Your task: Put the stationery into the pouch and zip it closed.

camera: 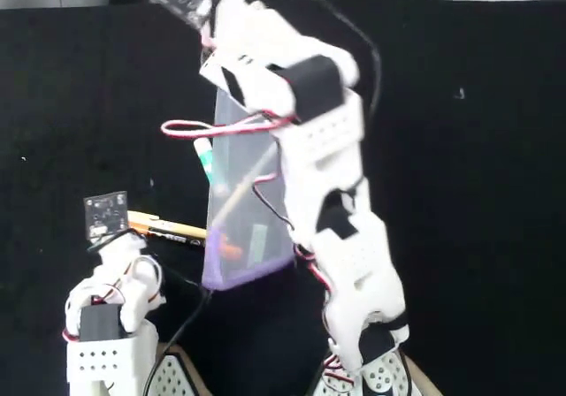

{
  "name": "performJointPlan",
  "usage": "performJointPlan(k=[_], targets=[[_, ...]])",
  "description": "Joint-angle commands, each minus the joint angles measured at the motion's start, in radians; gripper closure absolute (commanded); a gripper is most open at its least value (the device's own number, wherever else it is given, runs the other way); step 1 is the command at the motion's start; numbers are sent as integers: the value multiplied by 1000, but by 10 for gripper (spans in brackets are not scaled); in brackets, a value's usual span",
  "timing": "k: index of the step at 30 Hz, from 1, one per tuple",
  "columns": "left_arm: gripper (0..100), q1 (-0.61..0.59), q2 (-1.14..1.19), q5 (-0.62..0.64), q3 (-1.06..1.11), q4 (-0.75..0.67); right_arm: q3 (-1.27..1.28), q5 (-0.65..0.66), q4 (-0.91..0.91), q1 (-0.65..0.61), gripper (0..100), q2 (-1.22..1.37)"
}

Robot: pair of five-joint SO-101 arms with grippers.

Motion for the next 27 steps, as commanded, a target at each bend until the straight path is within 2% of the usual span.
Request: performJointPlan(k=[1,5,10,15,22,27], targets=[[970,111,-2,6,22,-9,-48,-64,31,11,988,-209],[970,211,-2,12,22,-9,-8,-84,32,12,988,-312],[970,366,-2,12,22,-9,179,-84,28,11,988,-424],[967,394,-5,5,16,-15,255,-84,25,11,988,-487],[967,394,-5,5,-16,-172,263,-84,25,11,988,-493],[967,394,-5,6,-71,-460,263,-94,-23,9,988,-493]])
